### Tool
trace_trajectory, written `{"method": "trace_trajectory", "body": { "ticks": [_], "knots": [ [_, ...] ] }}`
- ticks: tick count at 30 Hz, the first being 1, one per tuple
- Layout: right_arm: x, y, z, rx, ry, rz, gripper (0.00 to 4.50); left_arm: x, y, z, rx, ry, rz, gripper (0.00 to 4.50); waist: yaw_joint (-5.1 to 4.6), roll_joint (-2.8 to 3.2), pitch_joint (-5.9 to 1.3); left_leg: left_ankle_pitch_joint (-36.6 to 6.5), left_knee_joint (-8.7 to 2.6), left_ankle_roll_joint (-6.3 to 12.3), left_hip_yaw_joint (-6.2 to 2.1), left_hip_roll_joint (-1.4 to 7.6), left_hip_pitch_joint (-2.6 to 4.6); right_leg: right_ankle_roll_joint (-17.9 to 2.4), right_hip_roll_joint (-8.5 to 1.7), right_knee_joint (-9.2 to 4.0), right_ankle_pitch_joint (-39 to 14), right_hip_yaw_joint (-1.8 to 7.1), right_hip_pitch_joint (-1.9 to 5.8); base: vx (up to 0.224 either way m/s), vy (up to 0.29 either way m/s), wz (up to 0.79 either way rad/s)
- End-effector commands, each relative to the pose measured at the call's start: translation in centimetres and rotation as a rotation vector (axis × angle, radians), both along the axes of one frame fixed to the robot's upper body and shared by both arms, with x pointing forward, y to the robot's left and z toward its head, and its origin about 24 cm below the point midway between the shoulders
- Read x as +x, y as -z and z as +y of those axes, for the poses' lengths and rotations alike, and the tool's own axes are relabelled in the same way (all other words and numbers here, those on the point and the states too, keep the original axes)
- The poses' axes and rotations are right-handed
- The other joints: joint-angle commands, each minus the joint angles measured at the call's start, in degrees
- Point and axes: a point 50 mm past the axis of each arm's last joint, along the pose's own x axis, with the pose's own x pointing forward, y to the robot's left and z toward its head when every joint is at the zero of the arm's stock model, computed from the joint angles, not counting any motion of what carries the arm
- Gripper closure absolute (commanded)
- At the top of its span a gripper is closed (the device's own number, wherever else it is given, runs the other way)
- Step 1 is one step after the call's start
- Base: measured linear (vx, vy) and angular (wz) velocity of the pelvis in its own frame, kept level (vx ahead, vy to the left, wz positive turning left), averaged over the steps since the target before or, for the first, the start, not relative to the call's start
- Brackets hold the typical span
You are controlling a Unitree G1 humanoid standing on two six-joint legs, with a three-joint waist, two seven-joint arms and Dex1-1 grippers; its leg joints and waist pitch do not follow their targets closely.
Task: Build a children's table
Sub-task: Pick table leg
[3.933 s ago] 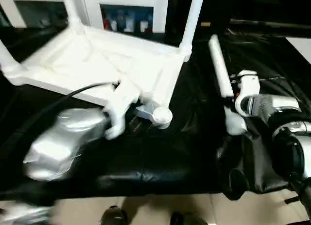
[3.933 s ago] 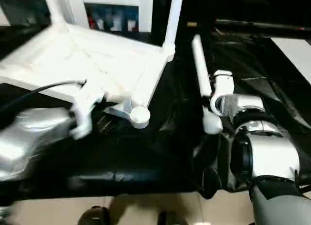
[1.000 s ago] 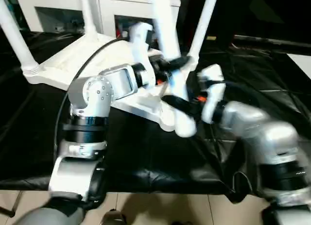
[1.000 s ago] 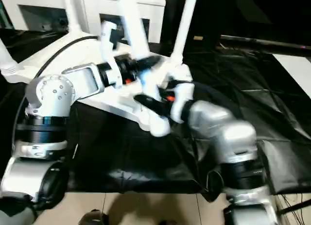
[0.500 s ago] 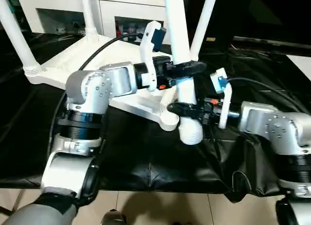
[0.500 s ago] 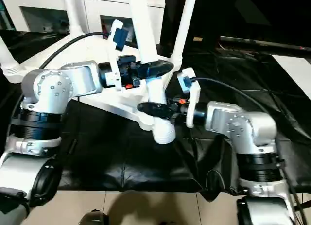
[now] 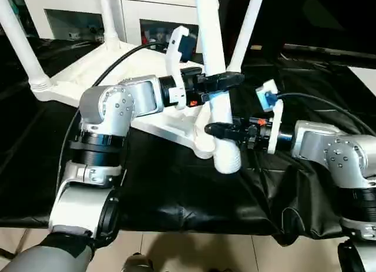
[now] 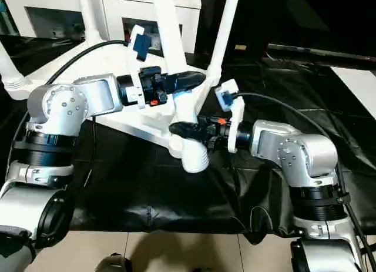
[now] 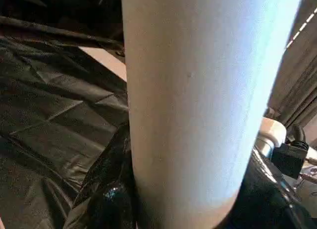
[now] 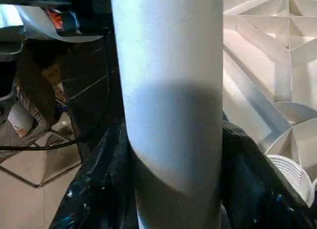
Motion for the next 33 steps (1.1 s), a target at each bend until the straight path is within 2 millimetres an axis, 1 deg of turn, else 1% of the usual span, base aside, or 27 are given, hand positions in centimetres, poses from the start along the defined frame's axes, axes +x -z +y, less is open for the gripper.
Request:
{"method": "trace_trajectory", "body": {
  "ticks": [1, 5, 6, 7, 8, 9, 10, 11, 12, 14, 15, 16, 17, 18, 19, 20, 21, 22, 24, 26, 27, 28, 30, 31, 33],
  "knots": [
    [0.2, 0.0, -1.1, -0.01, 0.049, -0.003, 2.54, 0.1, -1.2, 0.2, -0.015, 0.0, -0.033, 2.67, 0.23, -0.1, -5.85, -14.1, -4.11, -3.15, 0.16, -0.05, 1.0, -4.84, -2.91, -4.74, -23.85, 1.88, 3.05, 0.0, 0.0, 0.0],
    [0.5, -0.1, -0.9, -0.003, 0.076, -0.021, 2.55, 0.2, -1.0, 0.2, -0.005, -0.02, -0.032, 2.67, 0.22, -0.12, -5.89, -13.69, -4.12, -3.2, 0.13, 0.02, 0.96, -5.19, -2.93, -4.57, -23.06, 1.89, 3.04, 0.0, 0.0, 0.0],
    [0.7, -0.1, -0.9, -0.016, 0.102, -0.041, 2.56, 0.3, -0.9, 0.3, 0.011, -0.045, -0.039, 2.32, 0.19, -0.19, -5.87, -13.79, -4.13, -3.2, 0.14, 0.02, 0.95, -5.23, -2.92, -4.59, -23.06, 1.87, 3.03, 0.0, 0.0, 0.0],
    [1.2, 0.1, -0.8, -0.056, 0.149, -0.084, 2.56, 0.6, -0.6, 0.3, 0.063, -0.092, -0.065, 2.11, 0.21, -0.17, -5.89, -13.87, -4.12, -3.3, 0.15, 0.0, 0.96, -5.14, -2.95, -4.62, -23.22, 1.86, 3.03, 0.0, 0.0, 0.0],
    [1.2, 0.1, -0.8, -0.056, 0.149, -0.084, 2.57, 0.6, -0.6, 0.3, 0.063, -0.092, -0.065, 1.97, 0.24, -0.16, -5.89, -13.77, -4.19, -3.49, 0.05, 0.11, 0.89, -4.83, -2.99, -4.58, -23.19, 1.89, 2.98, 0.0, 0.0, 0.0],
    [1.8, 0.4, -0.3, -0.152, 0.228, -0.172, 2.57, 1.0, 0.0, 0.4, 0.144, -0.171, -0.107, 1.97, 0.02, -0.1, -5.79, -14.27, -4.32, -3.93, 0.05, 0.07, 0.96, -3.88, -2.9, -4.74, -24.13, 1.92, 2.87, 0.0, 0.0, 0.0],
    [2.0, 0.4, 0.2, -0.193, 0.259, -0.224, 2.58, 1.2, 0.2, 0.4, 0.166, -0.219, -0.112, 1.91, 0.05, 0.0, -5.76, -14.21, -4.38, -4.34, -0.07, 0.13, 0.94, -3.39, -3.01, -4.71, -24.47, 1.94, 2.82, 0.0, 0.0, 0.0],
    [2.2, 0.4, 0.7, -0.222, 0.299, -0.269, 2.61, 1.3, 0.4, 0.3, 0.177, -0.28, -0.105, 1.77, -0.07, -0.03, -5.71, -14.21, -4.38, -4.76, -0.06, 0.16, 0.94, -3.04, -3.02, -4.76, -24.84, 1.97, 2.74, 0.0, 0.0, 0.0],
    [2.4, 0.5, 1.3, -0.24, 0.336, -0.292, 2.63, 1.5, 0.7, 0.2, 0.185, -0.338, -0.099, 1.62, -0.29, -0.02, -5.74, -14.4, -4.27, -5.17, -0.04, 0.04, 0.92, -3.12, -3.12, -4.7, -25.37, 1.93, 2.74, 0.0, 0.0, 0.0],
    [2.5, 0.5, 1.6, -0.244, 0.356, -0.299, 2.65, 1.6, 0.9, 0.2, 0.188, -0.371, -0.093, 1.53, -0.39, -0.06, -5.87, -14.81, -4.14, -4.41, 0.04, -0.1, 1.08, -3.16, -2.97, -4.93, -26.02, 1.81, 2.78, 0.0, 0.0, 0.0],
    [2.7, 0.6, 2.6, -0.272, 0.403, -0.347, 2.65, 1.6, 1.4, 0.0, 0.142, -0.426, -0.046, 1.53, -0.36, -0.1, -5.92, -14.11, -4.12, -4.25, -0.01, 0.03, 0.7, -3.54, -3.01, -4.58, -24.28, 1.89, 2.93, 0.0, 0.0, 0.0],
    [2.7, 0.8, 3.2, -0.272, 0.414, -0.353, 2.65, 1.5, 1.8, -0.1, 0.133, -0.444, -0.027, 1.53, -0.6, -0.14, -6.04, -13.93, -4.2, -4.2, -0.06, 0.01, 0.71, -3.83, -2.87, -4.49, -23.1, 1.83, 2.95, 0.0, 0.0, 0.0],
    [2.7, 0.9, 3.7, -0.267, 0.419, -0.353, 2.65, 1.4, 2.1, -0.2, 0.13, -0.458, -0.013, 1.53, -0.62, -0.18, -6.07, -13.9, -4.16, -3.95, 0.04, -0.04, 0.8, -4.03, -2.75, -4.5, -22.37, 1.86, 2.86, 0.0, 0.0, 0.0],
    [2.7, 0.9, 4.2, -0.255, 0.426, -0.357, 2.65, 1.4, 2.4, -0.2, 0.128, -0.479, -0.006, 1.53, -0.65, -0.17, -6.15, -13.28, -4.16, -3.67, 0.03, -0.04, 0.64, -4.43, -2.65, -4.19, -20.34, 1.94, 2.94, 0.0, 0.0, 0.0],
    [2.8, 1.0, 4.7, -0.248, 0.43, -0.36, 2.65, 1.4, 2.6, -0.3, 0.12, -0.493, -0.001, 1.76, -0.71, -0.06, -6.14, -13.21, -4.19, -3.49, 0.05, -0.04, 0.67, -4.67, -2.55, -4.14, -19.02, 1.99, 2.86, 0.0, 0.0, 0.0],
    [2.7, 1.0, 4.7, -0.248, 0.43, -0.36, 2.65, 1.4, 2.6, -0.3, 0.119, -0.493, 0.0, 1.76, -0.73, -0.09, -6.16, -13.16, -4.2, -3.38, 0.08, -0.06, 0.61, -4.7, -2.5, -4.09, -18.5, 2.02, 2.92, 0.0, 0.0, 0.0],
    [2.7, 1.0, 5.6, -0.235, 0.426, -0.37, 2.65, 1.2, 2.7, -0.5, 0.067, -0.496, 0.025, 1.88, -0.75, -0.15, -6.09, -13.34, -4.21, -3.3, 0.13, -0.03, 0.75, -4.8, -2.49, -4.05, -18.09, 2.05, 2.85, 0.0, 0.0, 0.0],
    [2.7, 1.0, 5.9, -0.232, 0.427, -0.377, 2.65, 1.2, 2.7, -0.6, 0.048, -0.503, 0.036, 1.89, -0.8, -0.07, -6.05, -13.53, -4.24, -3.29, 0.13, -0.06, 0.67, -5.05, -2.56, -4.09, -17.92, 2.08, 2.88, 0.0, 0.0, 0.0],
    [2.8, 0.8, 6.4, -0.225, 0.442, -0.397, 2.65, 1.5, 2.7, -0.1, 0.042, -0.569, 0.043, 1.94, -0.82, -0.08, -5.97, -14.53, -4.27, -3.25, 0.14, 0.01, 0.82, -5.13, -2.6, -4.14, -18.45, 2.1, 2.75, 0.0, 0.0, 0.0],
    [2.9, 0.7, 6.5, -0.225, 0.447, -0.402, 2.65, 1.5, 2.6, 0.0, 0.04, -0.586, 0.044, 2.21, -0.82, -0.07, -5.92, -15.06, -4.32, -3.28, 0.13, -0.01, 0.96, -4.44, -2.56, -4.25, -19.19, 2.1, 2.69, 0.0, 0.0, 0.0],
    [2.9, 0.7, 6.6, -0.223, 0.457, -0.408, 2.65, 1.7, 2.4, 0.4, 0.031, -0.63, 0.044, 2.29, -0.79, -0.1, -5.86, -15.42, -4.38, -3.36, 0.09, -0.02, 0.96, -3.68, -2.5, -4.32, -19.79, 2.11, 2.72, 0.0, 0.0, 0.0],
    [2.9, 0.7, 6.6, -0.223, 0.46, -0.409, 2.65, 1.8, 2.4, 0.5, 0.028, -0.64, 0.044, 2.29, -0.79, -0.1, -5.85, -15.55, -4.39, -3.35, 0.11, -0.03, 0.94, -3.51, -2.52, -4.38, -19.94, 2.13, 2.7, 0.0, 0.0, 0.0],
    [2.9, 0.7, 6.6, -0.222, 0.468, -0.413, 2.65, 1.9, 2.2, 0.8, 0.017, -0.665, 0.042, 2.49, -0.81, -0.19, -5.85, -15.62, -4.35, -3.3, 0.1, -0.11, 0.86, -2.84, -2.56, -4.51, -20.85, 2.08, 2.71, 0.0, 0.0, 0.0],
    [2.9, 0.8, 6.6, -0.223, 0.469, -0.413, 2.65, 1.9, 2.2, 0.9, 0.013, -0.669, 0.04, 2.49, -0.81, -0.2, -5.88, -15.52, -4.32, -3.24, 0.1, -0.13, 0.88, -2.49, -2.53, -4.49, -21.02, 2.08, 2.7, 0.0, 0.0, 0.0],
    [2.9, 0.8, 6.6, -0.226, 0.48, -0.427, 2.65, 1.9, 1.9, 1.1, -0.007, -0.669, 0.038, 2.57, -0.82, -0.11, -5.87, -15.09, -4.32, -3.23, 0.08, -0.16, 0.72, -2.36, -2.54, -4.48, -20.59, 2.1, 2.75, 0.0, 0.0, 0.0]
  ]
}}
